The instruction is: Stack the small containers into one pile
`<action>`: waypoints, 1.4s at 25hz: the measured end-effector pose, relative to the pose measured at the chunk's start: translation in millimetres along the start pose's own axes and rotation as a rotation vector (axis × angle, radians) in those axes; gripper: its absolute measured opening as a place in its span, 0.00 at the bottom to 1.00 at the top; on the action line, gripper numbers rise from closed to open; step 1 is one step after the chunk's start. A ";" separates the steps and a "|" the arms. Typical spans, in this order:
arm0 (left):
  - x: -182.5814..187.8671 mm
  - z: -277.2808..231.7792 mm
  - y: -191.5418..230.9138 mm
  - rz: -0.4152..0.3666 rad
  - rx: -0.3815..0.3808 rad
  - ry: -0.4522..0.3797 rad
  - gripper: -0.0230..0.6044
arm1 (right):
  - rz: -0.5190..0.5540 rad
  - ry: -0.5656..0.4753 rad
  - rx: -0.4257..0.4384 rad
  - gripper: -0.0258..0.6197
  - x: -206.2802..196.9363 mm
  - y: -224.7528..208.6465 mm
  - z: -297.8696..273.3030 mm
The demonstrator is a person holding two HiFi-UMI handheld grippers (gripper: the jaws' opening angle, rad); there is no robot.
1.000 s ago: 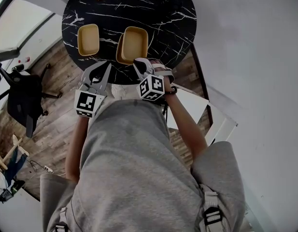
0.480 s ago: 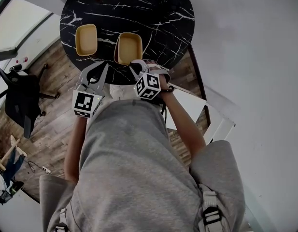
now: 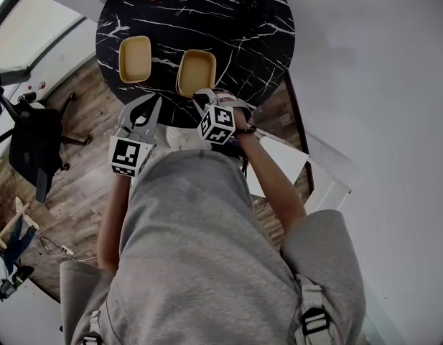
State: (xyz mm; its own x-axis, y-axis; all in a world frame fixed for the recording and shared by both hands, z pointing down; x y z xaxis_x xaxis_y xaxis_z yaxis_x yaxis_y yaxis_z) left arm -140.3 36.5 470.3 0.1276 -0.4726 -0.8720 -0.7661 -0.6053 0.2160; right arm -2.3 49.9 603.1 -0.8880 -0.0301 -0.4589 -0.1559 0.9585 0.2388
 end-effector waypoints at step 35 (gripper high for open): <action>2.2 -1.9 1.8 0.000 -0.032 0.023 0.03 | 0.063 0.000 0.130 0.10 1.5 3.2 -37.9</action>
State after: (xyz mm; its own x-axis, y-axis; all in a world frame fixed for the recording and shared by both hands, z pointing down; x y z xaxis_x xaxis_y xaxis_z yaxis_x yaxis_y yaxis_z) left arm -140.1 33.1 469.5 0.1418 -0.4871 -0.8618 -0.7459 -0.6250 0.2305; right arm -20.5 42.2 635.6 -0.8944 0.0314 -0.4462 -0.0425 0.9870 0.1548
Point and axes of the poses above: the fingertips, and each gripper's own axes: z backward along the fingers, y to its left, x out of its top, the point moved 5 cm from there along z, backward along the fingers, and after that the axes turned 9 degrees about z, right-handed, at the moved point
